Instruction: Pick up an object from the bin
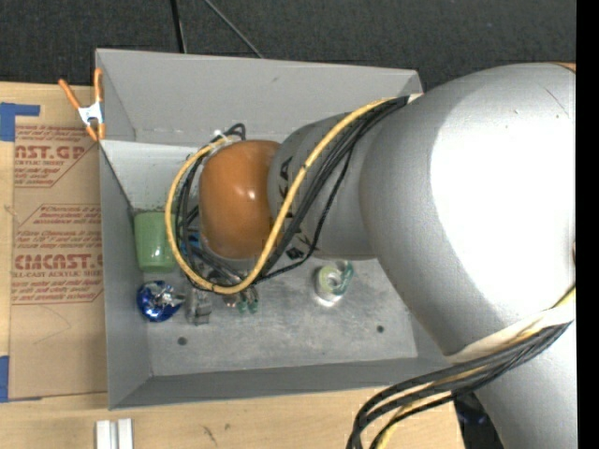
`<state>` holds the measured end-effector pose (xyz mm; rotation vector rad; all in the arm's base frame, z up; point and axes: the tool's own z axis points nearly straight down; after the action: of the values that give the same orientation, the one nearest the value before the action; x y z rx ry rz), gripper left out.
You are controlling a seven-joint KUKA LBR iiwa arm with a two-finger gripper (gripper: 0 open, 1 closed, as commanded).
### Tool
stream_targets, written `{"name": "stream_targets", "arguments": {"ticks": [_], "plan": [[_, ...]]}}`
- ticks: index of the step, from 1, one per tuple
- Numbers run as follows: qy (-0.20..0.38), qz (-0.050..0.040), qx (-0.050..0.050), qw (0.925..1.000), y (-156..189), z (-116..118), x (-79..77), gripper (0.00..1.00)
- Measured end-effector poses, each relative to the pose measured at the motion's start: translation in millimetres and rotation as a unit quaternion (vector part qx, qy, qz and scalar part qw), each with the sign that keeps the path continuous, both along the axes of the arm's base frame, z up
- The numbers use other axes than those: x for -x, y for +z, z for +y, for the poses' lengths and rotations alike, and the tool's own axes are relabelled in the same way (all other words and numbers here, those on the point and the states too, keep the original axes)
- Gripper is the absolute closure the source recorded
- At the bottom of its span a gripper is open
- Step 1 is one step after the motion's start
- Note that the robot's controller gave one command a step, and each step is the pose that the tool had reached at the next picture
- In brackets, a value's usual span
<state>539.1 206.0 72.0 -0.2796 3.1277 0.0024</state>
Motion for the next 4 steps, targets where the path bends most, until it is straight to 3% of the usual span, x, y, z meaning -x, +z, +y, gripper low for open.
{"name": "stream_targets", "arguments": {"ticks": [1, 2, 3, 4], "plan": [[0.000, 0.0001, 0.000, 1.0000, 0, 0, 0.0, 0.00], [-0.005, 0.0032, 0.009, 0.9999, 0, 12, -8.3, 0.00], [-0.007, 0.0020, 0.011, 0.9999, 3, 15, -11.0, 0.00], [-0.040, 0.0011, 0.013, 0.9991, -1, 22, 3.2, 0.00]]}}
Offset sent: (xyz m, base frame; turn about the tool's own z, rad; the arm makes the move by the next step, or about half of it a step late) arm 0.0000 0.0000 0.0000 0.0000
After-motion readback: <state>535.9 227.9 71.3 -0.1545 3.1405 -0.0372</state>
